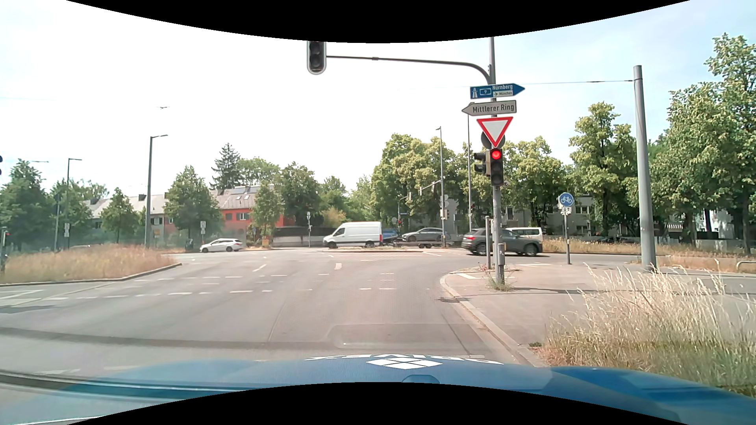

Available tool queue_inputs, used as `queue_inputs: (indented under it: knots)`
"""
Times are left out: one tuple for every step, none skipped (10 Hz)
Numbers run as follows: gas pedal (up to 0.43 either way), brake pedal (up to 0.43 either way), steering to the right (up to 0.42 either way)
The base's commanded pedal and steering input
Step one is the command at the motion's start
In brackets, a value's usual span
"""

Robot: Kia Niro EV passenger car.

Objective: Follow the waypoints while adhering to traffic rules and regulations

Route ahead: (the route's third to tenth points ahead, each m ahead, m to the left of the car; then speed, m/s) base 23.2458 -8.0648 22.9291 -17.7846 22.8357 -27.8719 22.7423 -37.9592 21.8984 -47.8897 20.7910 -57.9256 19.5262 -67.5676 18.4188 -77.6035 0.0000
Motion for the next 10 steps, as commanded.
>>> queue_inputs:
  knots:
    - [0.0,0.262,0.004]
    - [0.0,0.268,0.004]
    - [0.0,0.262,0.004]
    - [0.0,0.268,0.004]
    - [0.0,0.268,0.004]
    - [0.0,0.268,0.004]
    - [0.0,0.262,0.004]
    - [0.0,0.262,0.004]
    - [0.0,0.262,0.004]
    - [0.0,0.262,0.004]
